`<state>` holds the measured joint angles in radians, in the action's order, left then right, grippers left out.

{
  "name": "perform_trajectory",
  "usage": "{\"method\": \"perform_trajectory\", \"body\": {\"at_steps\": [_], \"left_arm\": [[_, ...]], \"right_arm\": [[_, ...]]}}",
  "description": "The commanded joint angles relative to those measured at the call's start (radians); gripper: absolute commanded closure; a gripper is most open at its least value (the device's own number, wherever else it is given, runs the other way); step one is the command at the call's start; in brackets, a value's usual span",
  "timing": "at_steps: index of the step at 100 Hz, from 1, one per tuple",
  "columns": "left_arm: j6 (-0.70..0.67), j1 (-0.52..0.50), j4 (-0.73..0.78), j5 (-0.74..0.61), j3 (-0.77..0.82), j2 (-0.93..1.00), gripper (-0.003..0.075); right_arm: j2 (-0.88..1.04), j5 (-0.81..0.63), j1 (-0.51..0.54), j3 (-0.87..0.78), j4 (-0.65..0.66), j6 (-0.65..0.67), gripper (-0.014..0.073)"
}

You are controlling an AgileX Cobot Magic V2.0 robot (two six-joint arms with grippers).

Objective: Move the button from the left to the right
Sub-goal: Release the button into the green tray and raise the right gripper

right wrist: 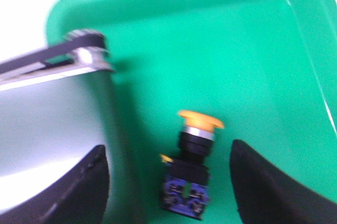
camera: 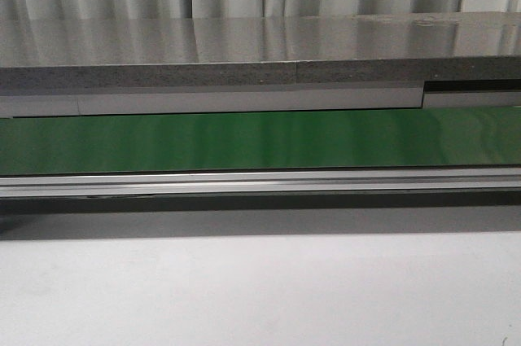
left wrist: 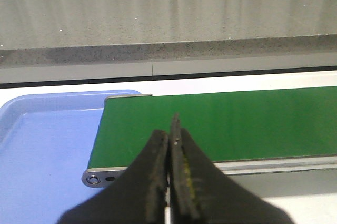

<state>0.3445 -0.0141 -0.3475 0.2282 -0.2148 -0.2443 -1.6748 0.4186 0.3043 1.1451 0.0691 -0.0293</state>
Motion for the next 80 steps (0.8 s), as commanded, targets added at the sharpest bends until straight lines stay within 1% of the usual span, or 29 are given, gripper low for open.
{"method": "perform_trajectory", "body": {"at_steps": [1, 20, 48, 62, 80], "left_arm": [[-0.003, 0.008, -0.009, -0.065, -0.027, -0.015, 0.0741], [-0.003, 0.008, -0.009, -0.065, -0.027, -0.015, 0.0741], [-0.003, 0.008, -0.009, -0.065, -0.027, -0.015, 0.0741], [-0.003, 0.008, -0.009, -0.065, -0.027, -0.015, 0.0741], [-0.003, 0.008, -0.009, -0.065, -0.027, -0.015, 0.0741]], "right_arm": [[0.087, -0.055, -0.037, 0.030, -0.015, -0.003, 0.0096], [0.197, -0.119, -0.146, -0.035, -0.015, -0.003, 0.0096], [0.452, -0.214, -0.292, -0.238, -0.084, -0.003, 0.0096], [0.602, -0.225, -0.338, -0.350, -0.093, -0.003, 0.0096], [0.802, -0.223, -0.356, -0.480, -0.098, -0.003, 0.0096]]}}
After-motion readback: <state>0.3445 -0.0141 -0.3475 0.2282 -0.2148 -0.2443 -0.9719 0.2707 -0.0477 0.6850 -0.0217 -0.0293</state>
